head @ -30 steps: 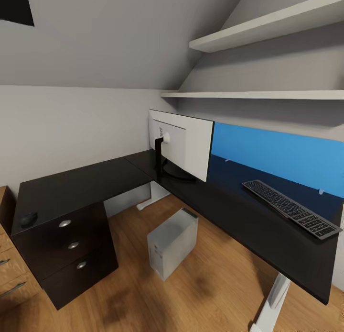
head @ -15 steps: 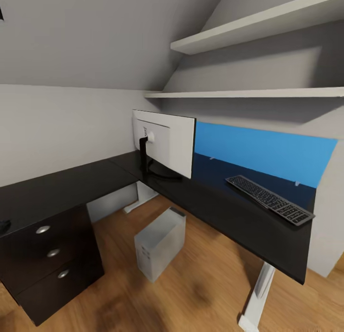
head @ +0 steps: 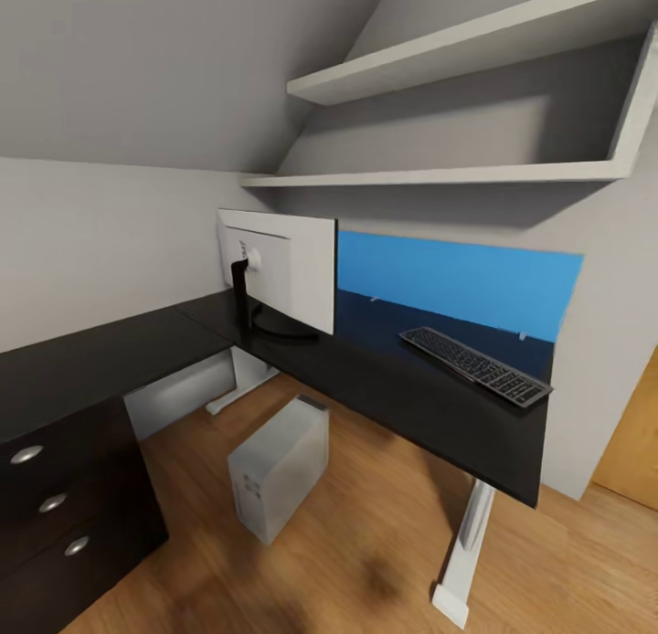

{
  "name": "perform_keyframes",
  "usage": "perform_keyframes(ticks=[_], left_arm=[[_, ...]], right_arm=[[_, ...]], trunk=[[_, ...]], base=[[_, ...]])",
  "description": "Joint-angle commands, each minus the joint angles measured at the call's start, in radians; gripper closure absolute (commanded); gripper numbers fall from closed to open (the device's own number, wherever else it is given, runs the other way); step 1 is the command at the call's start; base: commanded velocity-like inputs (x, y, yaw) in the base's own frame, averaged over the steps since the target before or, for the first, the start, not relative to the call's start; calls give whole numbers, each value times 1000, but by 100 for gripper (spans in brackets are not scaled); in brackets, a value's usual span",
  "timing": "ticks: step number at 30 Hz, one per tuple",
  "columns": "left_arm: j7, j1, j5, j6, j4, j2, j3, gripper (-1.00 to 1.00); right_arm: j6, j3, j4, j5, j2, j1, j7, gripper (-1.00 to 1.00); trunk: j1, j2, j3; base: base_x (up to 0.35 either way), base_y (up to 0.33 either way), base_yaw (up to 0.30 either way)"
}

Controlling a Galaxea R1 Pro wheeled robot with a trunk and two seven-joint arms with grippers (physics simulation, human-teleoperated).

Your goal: In the bedroom, organize the workspace by keeping the computer under the desk, ensuring the monitor is on the desk, placing the keyboard on the desk next to the monitor, placing the mouse on the desk next to the keyboard, moving the folder from the swivel chair onto the desk next to the mouse, stacking the notebook on top of the folder with the pen on top of the notebook, and positioning the swivel chair next to the desk.

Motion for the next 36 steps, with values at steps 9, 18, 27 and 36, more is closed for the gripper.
perform_keyframes(ticks=[9,18,27,36], left_arm=[[3,0,1,-3,0,0,-1,-100],[3,0,1,-3,0,0,-1,-100],[3,0,1,-3,0,0,-1,-100],[3,0,1,-4,0,0,-1,-100]], right_arm=[[-3,9,2,-6,0,-1,-3,-100],[-3,9,3,-5,0,-1,-3,-100],[-3,10,3,-5,1,-1,-3,-100],[-3,10,3,-5,2,-1,-3,-100]], trunk=[[34,-64,-20],[69,-127,-39],[103,-190,-64],[138,-253,-92]], base=[[0,0,-220],[0,0,-207],[0,0,-47],[0,0,-3]])
